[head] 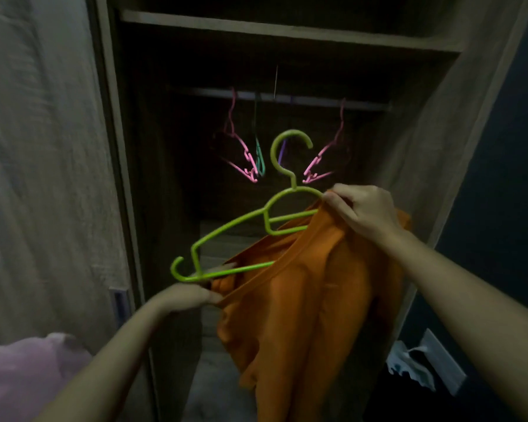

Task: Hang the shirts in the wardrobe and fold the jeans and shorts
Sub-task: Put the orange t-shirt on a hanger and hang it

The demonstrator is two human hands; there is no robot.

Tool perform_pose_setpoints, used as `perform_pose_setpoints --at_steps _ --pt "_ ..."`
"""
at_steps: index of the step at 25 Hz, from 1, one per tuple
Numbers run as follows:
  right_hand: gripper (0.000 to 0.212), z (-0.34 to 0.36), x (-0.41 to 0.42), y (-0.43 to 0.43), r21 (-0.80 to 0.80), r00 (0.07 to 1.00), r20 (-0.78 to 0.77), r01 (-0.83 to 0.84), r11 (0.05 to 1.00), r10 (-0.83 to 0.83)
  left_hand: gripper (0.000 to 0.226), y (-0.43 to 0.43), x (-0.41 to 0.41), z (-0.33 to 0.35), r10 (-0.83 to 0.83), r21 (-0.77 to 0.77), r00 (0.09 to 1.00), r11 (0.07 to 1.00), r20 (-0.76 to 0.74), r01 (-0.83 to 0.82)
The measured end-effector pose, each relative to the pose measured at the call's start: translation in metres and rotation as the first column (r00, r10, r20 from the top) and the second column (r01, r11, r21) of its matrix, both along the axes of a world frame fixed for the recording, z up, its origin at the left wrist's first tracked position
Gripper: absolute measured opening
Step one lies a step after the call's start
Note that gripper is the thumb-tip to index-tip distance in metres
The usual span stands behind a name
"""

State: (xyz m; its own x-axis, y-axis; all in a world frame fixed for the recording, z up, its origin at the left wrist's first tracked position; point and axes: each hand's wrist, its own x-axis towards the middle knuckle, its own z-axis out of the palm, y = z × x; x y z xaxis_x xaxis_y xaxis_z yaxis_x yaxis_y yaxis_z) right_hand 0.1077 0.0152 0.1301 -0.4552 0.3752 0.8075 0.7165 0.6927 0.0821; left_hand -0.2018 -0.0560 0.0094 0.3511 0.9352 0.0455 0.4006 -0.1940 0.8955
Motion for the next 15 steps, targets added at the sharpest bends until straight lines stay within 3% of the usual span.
perform_pose_setpoints --at_steps 4,7,10,13,15 --pt "0.072 -0.031 0.027 0.004 -0.123 0.998 0.002 0.06 0.991 -0.06 0.08 -0.013 -0.046 0.022 -0.163 -0.136 0.978 0.98 -0.127 0.145" --pt "0.079 -0.05 0.024 0.0 -0.144 0.994 0.05 0.101 0.984 -0.095 0.078 -0.009 -0.052 0.033 -0.007 -0.18 0.983 0.983 -0.185 -0.027" --pt "0.07 -0.055 -0.003 -0.005 -0.156 0.973 0.144 0.202 0.967 -0.18 0.055 -0.002 -0.03 0.044 0.246 0.011 0.945 0.968 -0.215 -0.249" --pt "0.061 -0.049 -0.017 -0.007 -0.264 0.98 0.024 0.199 0.944 -0.2 0.03 0.002 -0.019 0.048 0.417 0.251 0.908 0.875 0.047 -0.415" --pt "0.057 -0.044 -0.009 -0.006 -0.313 0.974 -0.115 0.15 0.938 -0.195 0.047 -0.006 -0.034 0.043 0.455 0.385 0.89 0.823 -0.005 -0.418"
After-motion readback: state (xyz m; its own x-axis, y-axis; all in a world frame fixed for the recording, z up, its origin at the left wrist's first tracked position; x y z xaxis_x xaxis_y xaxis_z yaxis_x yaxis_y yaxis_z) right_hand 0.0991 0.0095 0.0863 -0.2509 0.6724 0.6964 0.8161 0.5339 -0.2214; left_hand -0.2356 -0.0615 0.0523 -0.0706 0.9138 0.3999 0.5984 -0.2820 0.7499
